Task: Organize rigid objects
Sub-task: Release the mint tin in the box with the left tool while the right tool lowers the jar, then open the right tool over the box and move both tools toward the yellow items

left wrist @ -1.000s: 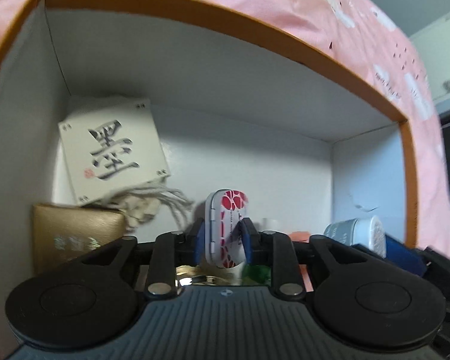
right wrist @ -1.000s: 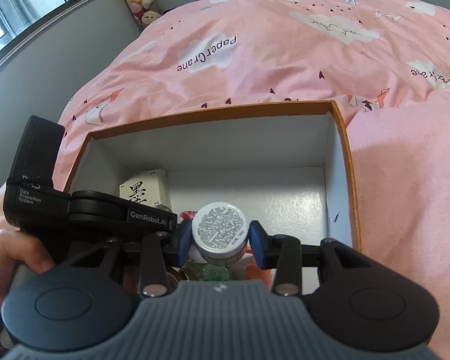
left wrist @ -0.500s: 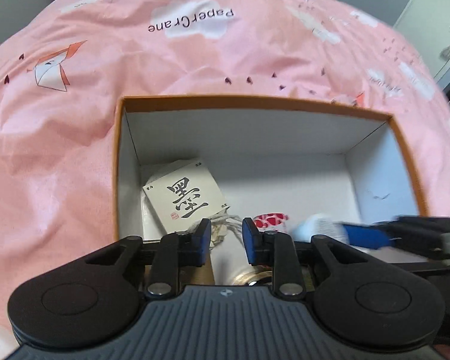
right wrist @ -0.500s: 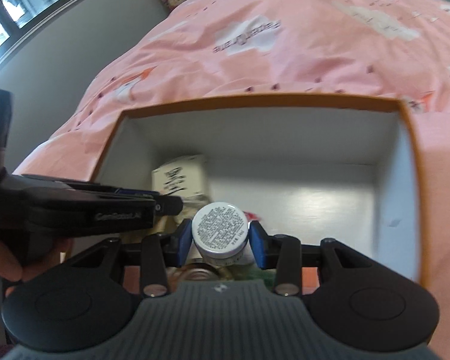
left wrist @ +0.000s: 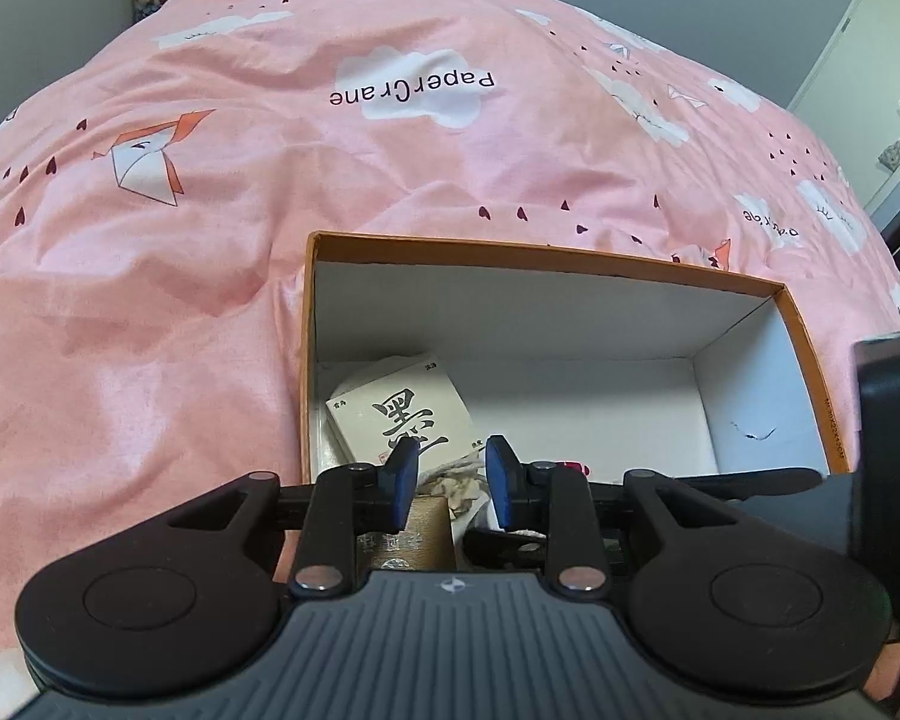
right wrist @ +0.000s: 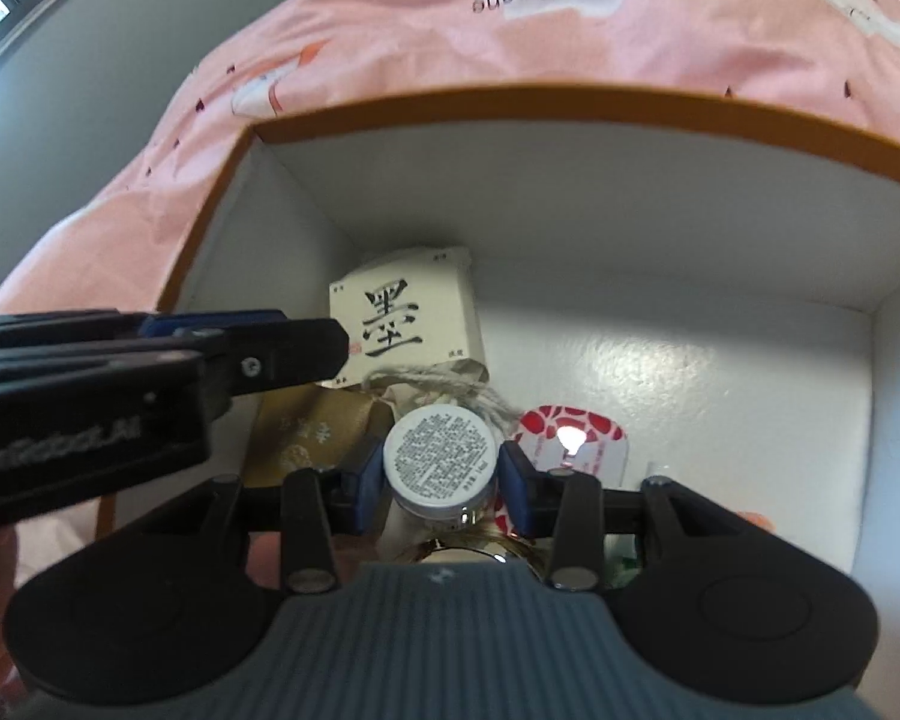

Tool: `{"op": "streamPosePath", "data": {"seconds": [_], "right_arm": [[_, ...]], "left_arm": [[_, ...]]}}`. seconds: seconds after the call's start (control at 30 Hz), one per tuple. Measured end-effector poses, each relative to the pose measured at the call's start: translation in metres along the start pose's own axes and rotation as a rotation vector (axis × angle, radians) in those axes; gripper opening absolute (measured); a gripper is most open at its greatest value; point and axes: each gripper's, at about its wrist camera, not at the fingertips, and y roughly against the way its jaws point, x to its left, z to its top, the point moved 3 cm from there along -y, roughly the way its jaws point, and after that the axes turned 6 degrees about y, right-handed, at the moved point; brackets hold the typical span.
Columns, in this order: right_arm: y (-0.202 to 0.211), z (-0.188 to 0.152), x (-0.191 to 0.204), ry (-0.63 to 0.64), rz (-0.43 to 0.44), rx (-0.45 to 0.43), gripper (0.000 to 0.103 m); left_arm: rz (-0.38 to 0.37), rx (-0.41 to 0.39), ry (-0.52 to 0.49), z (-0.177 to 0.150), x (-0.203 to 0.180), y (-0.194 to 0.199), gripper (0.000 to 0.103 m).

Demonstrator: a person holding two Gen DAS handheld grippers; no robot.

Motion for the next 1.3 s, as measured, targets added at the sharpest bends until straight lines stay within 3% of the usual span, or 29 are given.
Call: {"op": "streamPosePath", "data": {"seconds": [0.2, 0.53, 0.6, 0.8, 1.03, 1.2, 1.3], "right_arm": [[-0.009, 0.001, 0.002, 0.003, -0.009, 0.047, 0.043], [0.018, -0.002, -0.001, 0.017, -0.051, -0.01, 0.049], [0.034, -0.008, -0.002, 0.011, -0.063, -0.042, 0.054], [0.097, -0.036, -0.011, -0.043, -0.055, -0.181, 0.055], [0.18, -0.089, -0.025, -0.123, -0.095, -0.379, 0.061], [0.207, -0.139, -0.041, -0.19, -0.219, -0.404, 0.06], [0.205, -0.17, -0.055, -0.248, -0.276, -0.335, 0.059]], "left_arm": [[0.005, 0.005, -0.018, -0.002, -0.005, -0.003, 0.034], [-0.031, -0.006, -0.032, -0.009, -0.012, 0.008, 0.035], [-0.068, -0.033, -0.031, -0.012, -0.016, 0.018, 0.035], [-0.192, -0.143, -0.068, -0.027, -0.037, 0.063, 0.035], [-0.315, -0.252, -0.233, -0.071, -0.077, 0.096, 0.036], [-0.409, -0.128, -0.314, -0.105, -0.107, 0.082, 0.036], [-0.437, -0.013, -0.344, -0.121, -0.124, 0.054, 0.036]]}}
